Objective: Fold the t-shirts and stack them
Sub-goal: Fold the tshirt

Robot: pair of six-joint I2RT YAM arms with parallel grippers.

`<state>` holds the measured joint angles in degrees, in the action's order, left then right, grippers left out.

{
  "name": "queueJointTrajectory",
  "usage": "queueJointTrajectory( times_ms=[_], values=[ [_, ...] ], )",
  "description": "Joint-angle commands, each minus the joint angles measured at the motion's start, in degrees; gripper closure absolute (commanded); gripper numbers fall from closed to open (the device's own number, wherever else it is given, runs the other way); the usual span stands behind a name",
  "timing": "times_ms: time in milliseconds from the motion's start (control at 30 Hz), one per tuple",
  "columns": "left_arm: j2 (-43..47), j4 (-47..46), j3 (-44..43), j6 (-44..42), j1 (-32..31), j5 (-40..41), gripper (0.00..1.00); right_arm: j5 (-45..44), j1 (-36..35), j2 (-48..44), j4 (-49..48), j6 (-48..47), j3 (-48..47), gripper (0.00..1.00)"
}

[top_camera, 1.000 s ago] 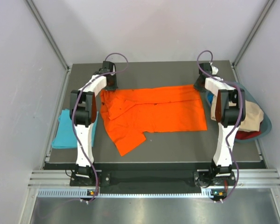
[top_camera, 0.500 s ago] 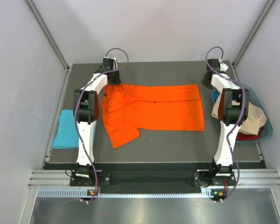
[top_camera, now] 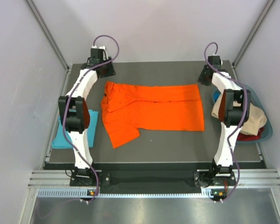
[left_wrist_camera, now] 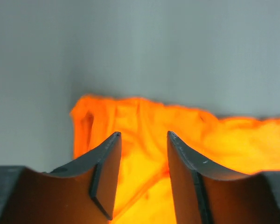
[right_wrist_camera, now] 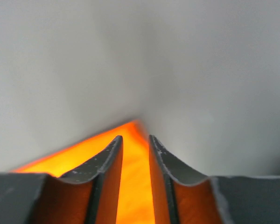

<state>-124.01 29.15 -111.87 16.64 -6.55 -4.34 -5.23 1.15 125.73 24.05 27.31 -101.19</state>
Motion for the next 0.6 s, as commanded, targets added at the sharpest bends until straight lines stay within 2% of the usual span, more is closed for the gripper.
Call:
queueJointTrajectory(
  times_ms=[0,67,100,133,233,433,567],
  values=[
    [8.5,3.64,6.91,0.49,0.74,-1.87,0.52,14.58,-3.69,-8.3,-4.27,-6.38,0.72,0.69],
    [10.53,-1.35,14.64,-0.2,0.66,-9.94,0.55,18.31,-6.57,-9.45,-4.02,-8.66,0.73,0.69],
    [12.28,-3.9,17.19,-0.64,0.31,-17.38,0.56,19.81,-7.64,-10.32,-3.93,-9.29,1.08,0.68],
    [12.91,-6.1,21.22,-1.08,-0.04,-19.28,0.56,19.91,-8.87,-10.77,-3.67,-9.55,1.43,0.68],
    [13.61,-12.87,25.2,-4.15,-1.19,-21.93,0.56,19.56,-13.79,-14.01,-4.1,-10.17,5.11,0.68],
    [9.14,-14.21,23.72,-9.69,-1.72,-24.84,0.49,19.82,-17.76,-23.33,-7.96,-8.51,18.55,0.68],
    [8.34,-17.61,24.86,-10.84,-1.98,-23.0,0.48,20.53,-18.81,-29.74,-12.27,-7.36,28.74,0.68]
  ],
)
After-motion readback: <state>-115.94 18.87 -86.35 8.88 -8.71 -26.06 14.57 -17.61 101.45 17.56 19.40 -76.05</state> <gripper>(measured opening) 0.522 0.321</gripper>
